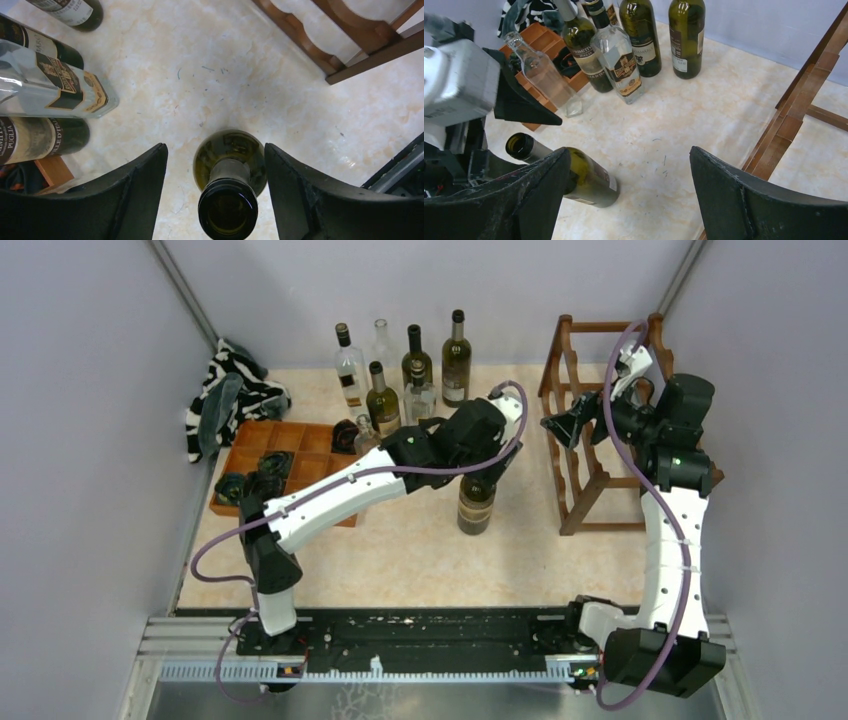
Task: Put the wine bottle on the wine rack
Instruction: Pick up the wine bottle from the center of the board.
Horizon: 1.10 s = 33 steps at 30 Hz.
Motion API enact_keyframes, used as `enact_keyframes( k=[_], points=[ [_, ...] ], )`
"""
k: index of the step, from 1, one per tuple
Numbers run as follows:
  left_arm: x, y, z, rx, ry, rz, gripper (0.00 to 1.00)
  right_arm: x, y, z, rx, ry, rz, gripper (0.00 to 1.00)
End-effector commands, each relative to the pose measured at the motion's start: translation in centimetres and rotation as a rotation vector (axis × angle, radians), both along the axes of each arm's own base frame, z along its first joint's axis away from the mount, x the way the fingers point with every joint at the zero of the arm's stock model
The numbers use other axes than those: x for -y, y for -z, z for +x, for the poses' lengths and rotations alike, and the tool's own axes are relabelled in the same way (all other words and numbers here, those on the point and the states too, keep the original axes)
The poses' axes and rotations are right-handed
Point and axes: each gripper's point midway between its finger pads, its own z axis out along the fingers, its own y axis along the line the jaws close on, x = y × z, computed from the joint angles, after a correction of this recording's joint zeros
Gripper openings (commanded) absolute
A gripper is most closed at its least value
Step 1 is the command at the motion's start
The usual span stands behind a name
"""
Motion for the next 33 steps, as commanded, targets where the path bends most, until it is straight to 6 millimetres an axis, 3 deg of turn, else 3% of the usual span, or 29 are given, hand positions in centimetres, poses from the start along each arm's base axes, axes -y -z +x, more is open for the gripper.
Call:
enact_keyframes(
  k=[1, 6, 8, 9, 14, 20, 25, 27, 28, 33],
  points=[
    [-0.9, -0.1, -0.2, -0.001, -0.001, 0.072, 0.71, -0.3, -1.4, -0.3, 0.067, -0.025, 0.003, 0.87],
    [-0.5, 0.4, -0.7, -0.027, 0.031, 0.076, 0.45, -0.5, -1.2, -0.4, 0.060, -0.038, 0.013, 0.87],
    [-0.2, 0.2, -1.0, -0.035, 0.051, 0.059, 0.10, -0.6, -1.1, -0.5, 0.056, -0.049, 0.015, 0.87],
    [-0.2, -0.4, -1.0, -0.030, 0.046, 0.041, 0.00, -0.7, -0.9, -0.6, 0.050, -0.061, 0.015, 0.87],
    [-2.5, -4.8, -1.2, -0.007, 0.044, -0.188, 0.00, -1.7, 0.0, -1.4, 0.012, -0.171, -0.011, 0.86],
    [-8.0, -7.9, -2.5, -0.174, 0.147, -0.690, 0.00, -5.4, 2.6, -2.4, 0.043, -0.321, -0.168, 0.87],
    [-13.1, -8.1, -3.6, -0.208, 0.093, -1.002, 0.00, -9.8, 4.7, -4.4, 0.102, -0.520, -0.201, 0.89],
    [-14.5, -7.3, -4.1, -0.232, 0.045, -1.104, 0.00, -11.5, 5.5, -5.4, 0.118, -0.594, -0.211, 0.90],
    [-15.1, -5.9, -4.3, -0.256, 0.011, -1.142, 0.00, -12.4, 5.9, -6.0, 0.127, -0.632, -0.221, 0.91],
    [-17.6, -4.2, -4.9, -0.294, -0.112, -1.338, 0.00, -16.1, 8.6, -8.6, 0.087, -0.765, -0.264, 0.93]
  ],
)
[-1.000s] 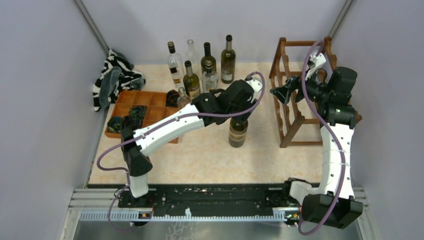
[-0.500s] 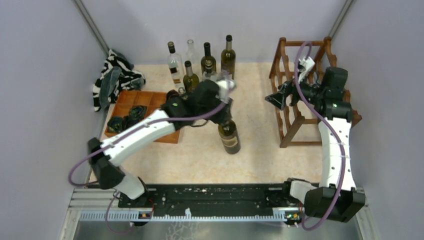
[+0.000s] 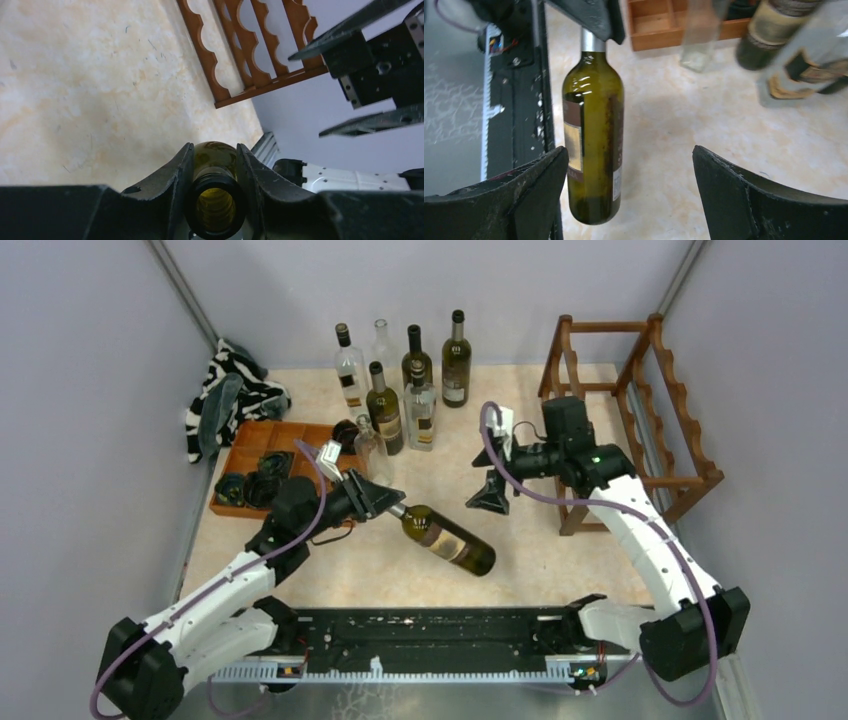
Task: Put the wine bottle on the wine rack
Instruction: Pick up the wine bottle from the center of the board.
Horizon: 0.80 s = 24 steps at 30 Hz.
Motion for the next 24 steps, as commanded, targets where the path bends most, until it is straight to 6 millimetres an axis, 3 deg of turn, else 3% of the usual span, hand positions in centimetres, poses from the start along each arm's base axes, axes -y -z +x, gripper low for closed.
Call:
enact_keyframes(
  k=[1, 5, 11, 24],
  points=[
    [-1.4, -7.1, -0.5, 0.064, -0.074, -0.368, 0.00, -2.5, 0.8, -1.1, 0.068, -0.104, -0.037, 0.93],
    [-2.6, -5.5, -0.5, 0.010, -0.139, -0.419, 0.00, -3.9, 2.2, -1.6, 0.017, -0.126, -0.062, 0.93],
    [-2.7, -3.6, -0.1, -0.073, -0.168, -0.489, 0.00, -5.8, 5.6, -2.4, -0.012, -0.138, -0.181, 0.96],
    [-1.7, -4.8, 1.2, -0.045, -0.234, -0.532, 0.00, -7.2, 10.7, -1.6, 0.037, -0.062, -0.385, 0.98]
  ],
)
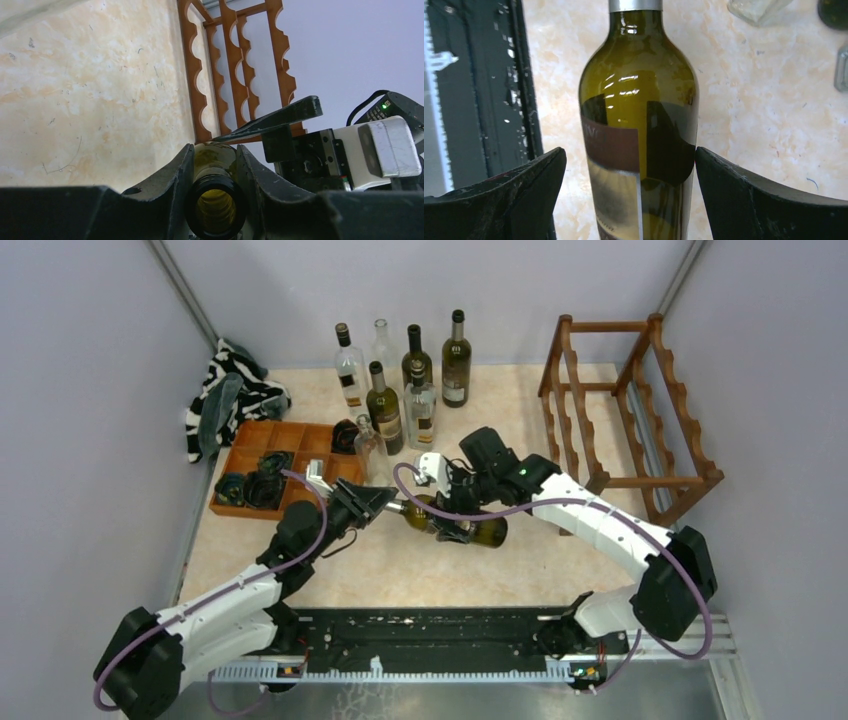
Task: Put the wine bottle on the wine rack
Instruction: Pick up the wine bottle from the center of the board.
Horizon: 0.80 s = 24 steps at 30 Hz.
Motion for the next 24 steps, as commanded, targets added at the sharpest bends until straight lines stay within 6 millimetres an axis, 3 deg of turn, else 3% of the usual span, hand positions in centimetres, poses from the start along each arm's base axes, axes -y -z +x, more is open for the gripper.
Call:
enact_keyframes(
  k=[1, 7, 11, 14, 17, 20, 24],
  points=[
    [0.5, -7.8, 0.3, 0.148, -0.022, -0.225, 0.00, -0.4, 1.1, 1.8, 0.093, 0.066, -0.046, 0.98],
    [1.2, -8.2, 0.0, 0.156, -0.008, -0.249, 0.00, 0.0, 2.0, 2.4, 0.165, 0.056, -0.059, 0.95],
    [1.4, -8.1, -0.1, 0.154, 0.007, -0.255, 0.00, 0.2, 2.7, 1.9, 0.200, 0.020, -0.043, 0.85],
    [1.7, -7.9, -0.3, 0.150, 0.030, -0.260, 0.00, 0.3, 2.8, 1.6, 0.220, -0.012, -0.038, 0.68],
    [2.2, -7.4, -1.0, 0.154, 0.077, -0.268, 0.00, 0.5, 2.2, 1.3, 0.243, -0.045, -0.032, 0.30],
    [3.2, -6.2, -1.8, 0.138, 0.149, -0.234, 0.33, 1.1, 1.1, 1.2, 0.271, -0.055, -0.014, 0.11],
    [4.2, -4.6, -2.9, 0.165, 0.233, -0.143, 0.82, 2.7, 0.2, 1.2, 0.285, -0.076, -0.003, 0.00]
  ],
)
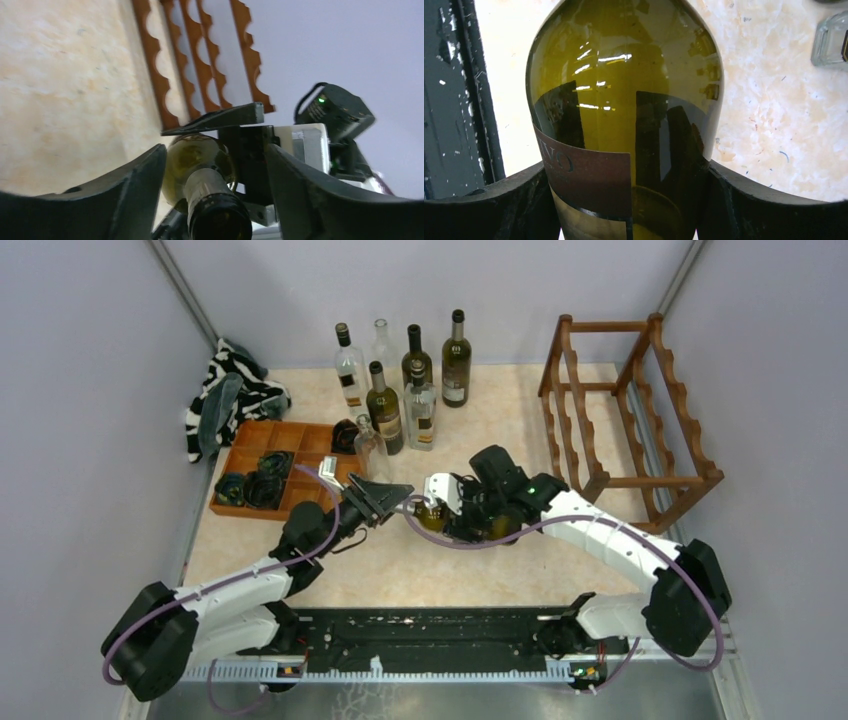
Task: Put the wine bottle on the wine rack
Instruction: Pick up the wine bottle from the center of the board.
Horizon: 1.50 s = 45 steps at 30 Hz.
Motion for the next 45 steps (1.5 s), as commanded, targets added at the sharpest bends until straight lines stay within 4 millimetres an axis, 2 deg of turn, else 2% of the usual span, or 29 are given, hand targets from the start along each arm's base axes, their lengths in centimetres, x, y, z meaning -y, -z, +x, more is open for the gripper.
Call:
enact_keyframes(
  k=[1, 2, 7, 10, 13, 18, 24, 29, 35, 45],
  points=[
    [1.3, -3.2, -2.3, 0.136, 0.143, -0.041, 0.94, 0.2, -4.0, -0.1, 0.116, -0.120, 0.103, 0.00],
    [1.5, -2.7, -2.5, 0.149, 0.166, -0.005, 0.98, 0.5, -4.0, -0.3, 0.128, -0.137, 0.090, 0.00],
    [2.1, -0.2, -4.6, 0.161, 0.330, 0.168, 0.99, 3.2, -2.9, -0.6, 0.204, -0.231, -0.058, 0.00],
    [2.0, 0.6, -6.0, 0.137, 0.420, 0.197, 0.99, 4.8, -2.0, 0.0, 0.268, -0.284, -0.173, 0.00],
    [1.9, 1.4, -6.9, 0.097, 0.464, 0.201, 0.98, 5.4, -1.6, 0.5, 0.313, -0.306, -0.251, 0.00],
    [2.6, 2.0, -7.7, 0.069, 0.512, 0.215, 0.93, 4.9, -1.9, 1.0, 0.352, -0.318, -0.279, 0.00],
    [4.2, 3.3, -8.3, 0.078, 0.423, 0.226, 0.79, 4.3, -1.8, 1.0, 0.363, -0.323, -0.280, 0.00],
    [4.9, 3.3, -7.8, 0.071, 0.400, 0.191, 0.67, 3.8, -1.8, 0.6, 0.345, -0.329, -0.263, 0.00],
    [5.3, 3.5, -7.3, 0.052, 0.389, 0.188, 0.60, 3.4, -2.0, 0.3, 0.330, -0.329, -0.239, 0.00],
    [5.7, 3.9, -7.9, 0.032, 0.429, 0.166, 0.55, 3.4, -1.8, 0.5, 0.321, -0.308, -0.246, 0.00]
  ],
)
